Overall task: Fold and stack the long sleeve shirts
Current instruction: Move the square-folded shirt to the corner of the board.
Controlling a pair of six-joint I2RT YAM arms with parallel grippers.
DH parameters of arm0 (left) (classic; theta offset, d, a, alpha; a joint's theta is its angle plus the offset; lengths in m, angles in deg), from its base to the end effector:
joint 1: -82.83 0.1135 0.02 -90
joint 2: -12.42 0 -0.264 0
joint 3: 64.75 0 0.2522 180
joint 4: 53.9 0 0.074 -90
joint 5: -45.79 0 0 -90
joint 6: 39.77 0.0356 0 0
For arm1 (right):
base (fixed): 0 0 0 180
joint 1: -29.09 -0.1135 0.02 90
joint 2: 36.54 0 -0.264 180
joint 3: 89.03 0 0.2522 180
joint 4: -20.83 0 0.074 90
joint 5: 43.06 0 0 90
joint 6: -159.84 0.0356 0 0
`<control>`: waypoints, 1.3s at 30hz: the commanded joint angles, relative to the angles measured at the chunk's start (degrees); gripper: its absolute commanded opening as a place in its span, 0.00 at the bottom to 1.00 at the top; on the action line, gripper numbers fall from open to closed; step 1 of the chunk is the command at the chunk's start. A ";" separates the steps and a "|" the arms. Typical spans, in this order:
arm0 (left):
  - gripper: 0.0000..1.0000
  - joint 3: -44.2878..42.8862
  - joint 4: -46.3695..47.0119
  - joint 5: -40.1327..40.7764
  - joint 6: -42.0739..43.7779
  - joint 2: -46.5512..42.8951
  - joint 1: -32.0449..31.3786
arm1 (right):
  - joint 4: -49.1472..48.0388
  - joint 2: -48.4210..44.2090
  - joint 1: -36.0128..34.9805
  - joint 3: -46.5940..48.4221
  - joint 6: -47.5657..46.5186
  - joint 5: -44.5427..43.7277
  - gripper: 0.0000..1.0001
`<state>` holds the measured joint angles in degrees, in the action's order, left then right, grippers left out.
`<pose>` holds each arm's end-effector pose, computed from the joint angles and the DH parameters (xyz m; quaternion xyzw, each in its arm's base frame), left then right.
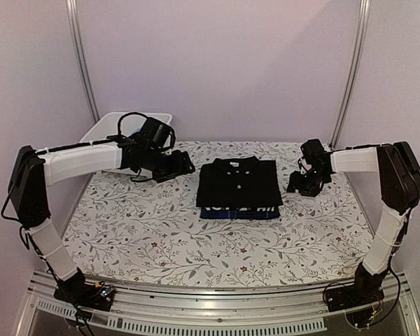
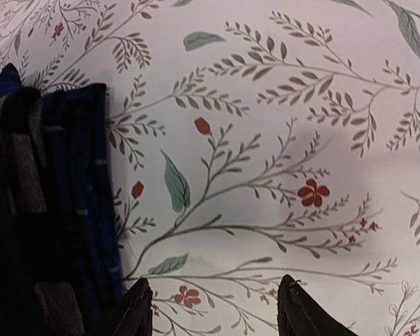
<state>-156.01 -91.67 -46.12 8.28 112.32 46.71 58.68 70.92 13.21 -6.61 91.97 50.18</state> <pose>0.3146 -0.2310 0.2563 -0.0410 0.9275 -0.2458 0.2786 0.3627 0.1053 0.1611 0.0464 0.9707 0.1023 0.2126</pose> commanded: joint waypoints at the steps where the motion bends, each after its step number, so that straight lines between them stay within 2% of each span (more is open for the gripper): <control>1: 0.77 4.64 1.44 -1.17 -0.34 -4.35 -0.48 | -0.09 -12.25 -2.52 -8.25 2.26 -1.68 0.60; 5: 0.77 7.67 1.81 -1.24 -0.82 -7.40 -1.16 | 0.31 -21.10 -6.70 -16.76 5.87 -2.54 0.61; 10: 0.79 11.59 2.44 -1.31 -1.02 -11.18 -1.92 | 1.17 -30.57 -16.88 -24.85 12.94 -5.42 0.66; 13: 0.79 13.80 2.90 -0.87 -1.20 -13.12 -2.52 | 1.63 -32.52 -23.56 -26.84 18.13 -7.11 0.71; 16: 0.79 16.02 3.29 -0.61 -1.80 -15.07 -2.66 | 1.21 -32.37 -29.69 -27.20 22.17 -8.65 0.80; 23: 0.79 19.72 4.14 -0.20 -3.06 -18.64 -2.72 | -0.88 -22.26 -36.96 -22.50 25.67 -11.47 0.85; 27: 0.80 20.70 3.60 0.88 -2.95 -20.44 -2.69 | -4.04 -16.06 -37.78 -19.53 25.44 -10.88 0.85; 39: 0.80 21.86 1.23 3.45 -1.72 -25.66 -2.46 | -5.12 -1.65 -37.95 -8.51 26.85 -14.97 0.86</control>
<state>-134.83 -89.51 -44.70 5.64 88.80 44.62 54.64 65.17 -24.28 -18.02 117.30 37.40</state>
